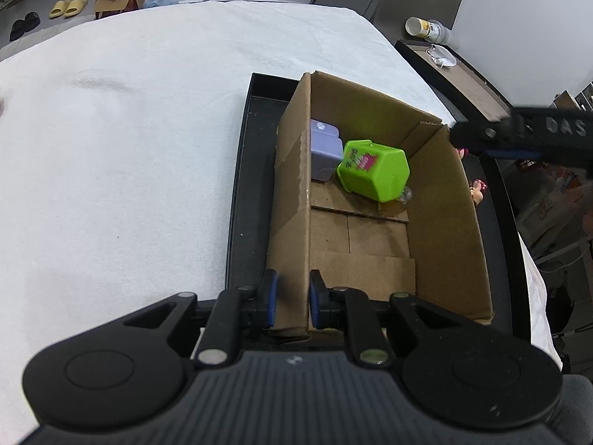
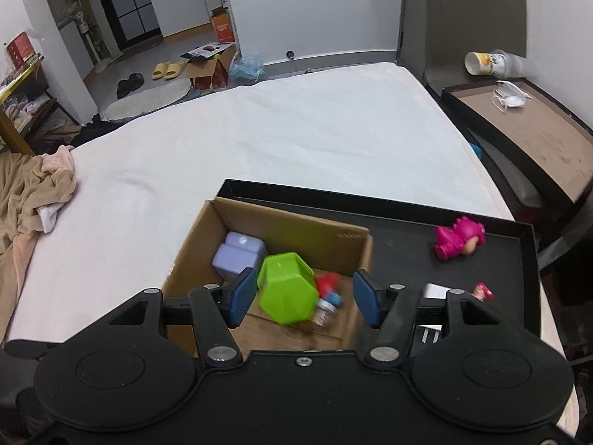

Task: Organize rigid objects
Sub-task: 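Lower the green toy into the box and open the right tool, then move the right tool to the doll-head figure and grasp it, then carry the doll-head figure over the box and release it with the right tool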

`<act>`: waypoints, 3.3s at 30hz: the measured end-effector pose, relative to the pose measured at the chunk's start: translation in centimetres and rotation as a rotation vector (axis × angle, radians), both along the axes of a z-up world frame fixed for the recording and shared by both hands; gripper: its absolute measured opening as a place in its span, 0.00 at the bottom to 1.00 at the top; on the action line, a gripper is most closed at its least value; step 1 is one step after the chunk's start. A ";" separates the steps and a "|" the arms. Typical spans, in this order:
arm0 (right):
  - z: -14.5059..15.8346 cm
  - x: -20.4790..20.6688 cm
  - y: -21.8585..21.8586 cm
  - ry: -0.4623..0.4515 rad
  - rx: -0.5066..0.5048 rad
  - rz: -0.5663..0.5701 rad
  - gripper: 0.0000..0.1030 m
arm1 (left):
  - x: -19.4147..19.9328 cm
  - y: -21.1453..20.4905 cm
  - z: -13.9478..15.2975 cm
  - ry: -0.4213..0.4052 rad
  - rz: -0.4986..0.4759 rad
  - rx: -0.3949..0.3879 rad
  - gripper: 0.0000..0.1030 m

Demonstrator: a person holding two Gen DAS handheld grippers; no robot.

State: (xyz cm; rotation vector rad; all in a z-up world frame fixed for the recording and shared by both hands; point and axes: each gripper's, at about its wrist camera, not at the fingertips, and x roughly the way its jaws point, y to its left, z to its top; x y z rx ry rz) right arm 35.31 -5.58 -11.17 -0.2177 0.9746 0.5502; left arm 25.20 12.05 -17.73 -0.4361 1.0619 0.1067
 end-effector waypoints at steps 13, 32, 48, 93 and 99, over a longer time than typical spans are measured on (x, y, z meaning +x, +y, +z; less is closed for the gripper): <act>-0.1 -0.2 -6.3 0.004 0.030 -0.105 0.60 | 0.2 -0.3 0.0 0.010 -0.004 0.014 0.16; -2.7 1.0 -13.3 0.040 0.036 -0.210 0.64 | 0.5 -1.2 -0.1 0.031 -0.015 0.062 0.16; -5.8 4.0 -17.0 0.086 0.071 -0.279 0.72 | 1.3 -1.6 -0.8 0.071 -0.013 0.089 0.16; -9.8 8.6 -13.1 0.136 0.010 -0.259 0.41 | 1.6 -1.3 -1.0 0.074 0.001 0.087 0.16; -8.9 7.0 -13.6 0.132 0.005 -0.263 0.41 | 1.5 -1.3 -0.9 0.066 0.000 0.085 0.16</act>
